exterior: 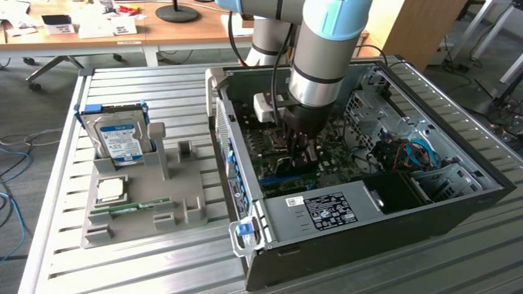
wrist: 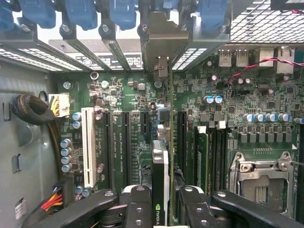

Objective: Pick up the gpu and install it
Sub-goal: 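Insert the gpu into the slot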

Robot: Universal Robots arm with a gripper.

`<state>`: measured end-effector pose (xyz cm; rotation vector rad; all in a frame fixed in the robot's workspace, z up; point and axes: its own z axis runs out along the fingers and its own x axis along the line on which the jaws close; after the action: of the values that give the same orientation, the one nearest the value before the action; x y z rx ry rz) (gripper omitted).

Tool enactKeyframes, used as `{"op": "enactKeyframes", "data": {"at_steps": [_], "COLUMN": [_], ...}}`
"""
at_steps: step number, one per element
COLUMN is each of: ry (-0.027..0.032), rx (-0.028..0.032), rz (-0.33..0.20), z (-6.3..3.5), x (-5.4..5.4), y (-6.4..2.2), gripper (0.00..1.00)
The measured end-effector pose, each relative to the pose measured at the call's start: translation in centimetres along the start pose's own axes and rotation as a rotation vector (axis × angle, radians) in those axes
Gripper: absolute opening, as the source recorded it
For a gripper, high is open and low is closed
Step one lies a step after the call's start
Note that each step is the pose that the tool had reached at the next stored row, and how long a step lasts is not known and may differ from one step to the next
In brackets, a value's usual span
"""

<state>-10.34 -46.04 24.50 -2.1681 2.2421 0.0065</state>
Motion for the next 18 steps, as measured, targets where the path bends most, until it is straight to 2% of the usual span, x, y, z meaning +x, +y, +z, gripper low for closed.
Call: {"op": "enactKeyframes", "data": {"at_steps": [6,18], "ry": [0.0004,-0.0003], "rx": [-0.0003,0.0003], "rz": [0.000,0.000], "z": [0.40,0.47], "x": [0.01,0.00], "y": [0.02,0.13], "gripper": [0.27,0.27]}}
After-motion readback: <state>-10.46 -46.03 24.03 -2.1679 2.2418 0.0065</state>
